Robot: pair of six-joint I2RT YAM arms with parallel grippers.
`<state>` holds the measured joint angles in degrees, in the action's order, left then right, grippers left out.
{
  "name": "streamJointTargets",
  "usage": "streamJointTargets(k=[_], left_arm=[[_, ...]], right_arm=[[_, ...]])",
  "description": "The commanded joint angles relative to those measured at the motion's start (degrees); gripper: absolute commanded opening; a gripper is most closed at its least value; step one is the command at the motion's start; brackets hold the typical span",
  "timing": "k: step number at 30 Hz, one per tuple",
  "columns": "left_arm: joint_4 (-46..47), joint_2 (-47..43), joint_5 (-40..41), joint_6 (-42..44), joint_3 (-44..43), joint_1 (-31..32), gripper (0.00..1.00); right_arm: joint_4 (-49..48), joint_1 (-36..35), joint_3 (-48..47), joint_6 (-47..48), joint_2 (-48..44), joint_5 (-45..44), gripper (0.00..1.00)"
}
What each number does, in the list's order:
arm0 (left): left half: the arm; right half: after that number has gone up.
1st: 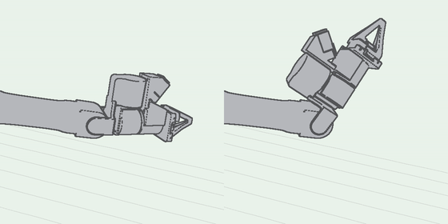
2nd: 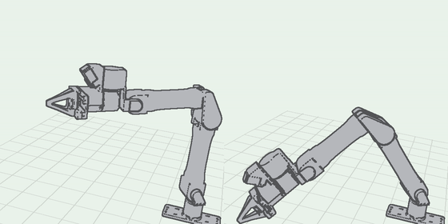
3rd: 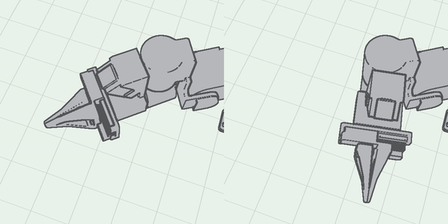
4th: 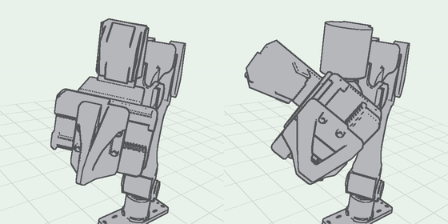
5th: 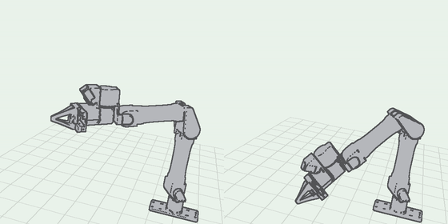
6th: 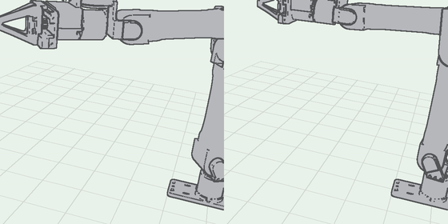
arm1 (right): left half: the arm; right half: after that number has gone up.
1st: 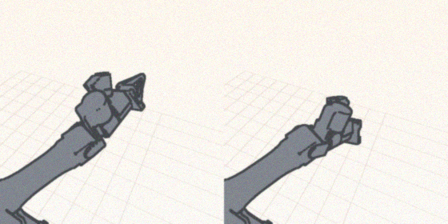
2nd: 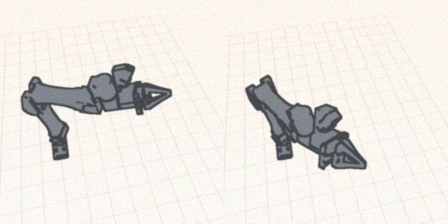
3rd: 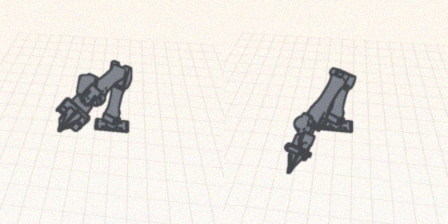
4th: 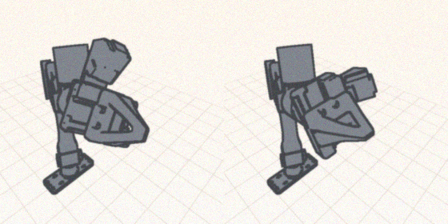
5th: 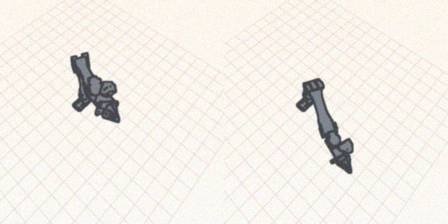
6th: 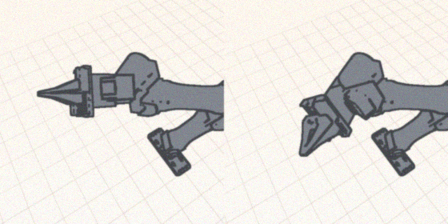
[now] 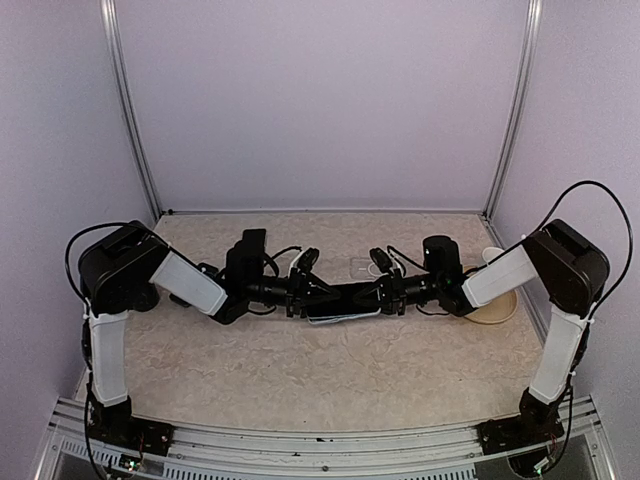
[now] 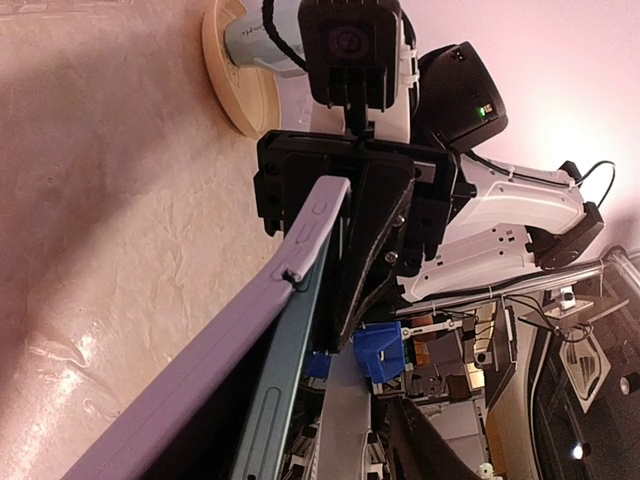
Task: Put the phone into the phone case
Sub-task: Install the phone on the phone case, then press the bottom left corner of the phone case.
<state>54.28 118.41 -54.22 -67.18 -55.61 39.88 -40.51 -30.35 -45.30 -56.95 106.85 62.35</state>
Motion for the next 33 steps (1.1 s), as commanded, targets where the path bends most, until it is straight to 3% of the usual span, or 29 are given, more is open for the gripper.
streamJointTargets(k=[1, 17, 26, 33], left_arm=[[-1.6, -4.4, 1.5, 2.1, 0.5, -2.1, 0.43], [-24.2, -15.6, 6.3, 20.8, 2.1, -5.6, 0.67], [-22.3, -19.3, 7.3, 23.9, 6.6, -4.7, 0.72], [-20.7, -20.1, 5.8, 26.9, 6.7, -1.4, 0.74]], right_arm=[[0.5, 0.2, 0.4, 1.5, -1.7, 2.9, 0.05], [4.8, 1.7, 0.4, 7.9, -5.4, 5.0, 0.01], [6.5, 1.7, 0.6, 16.7, -8.8, 9.9, 0.01], [14.1, 1.6, 0.0, 27.1, -10.8, 11.9, 0.02]])
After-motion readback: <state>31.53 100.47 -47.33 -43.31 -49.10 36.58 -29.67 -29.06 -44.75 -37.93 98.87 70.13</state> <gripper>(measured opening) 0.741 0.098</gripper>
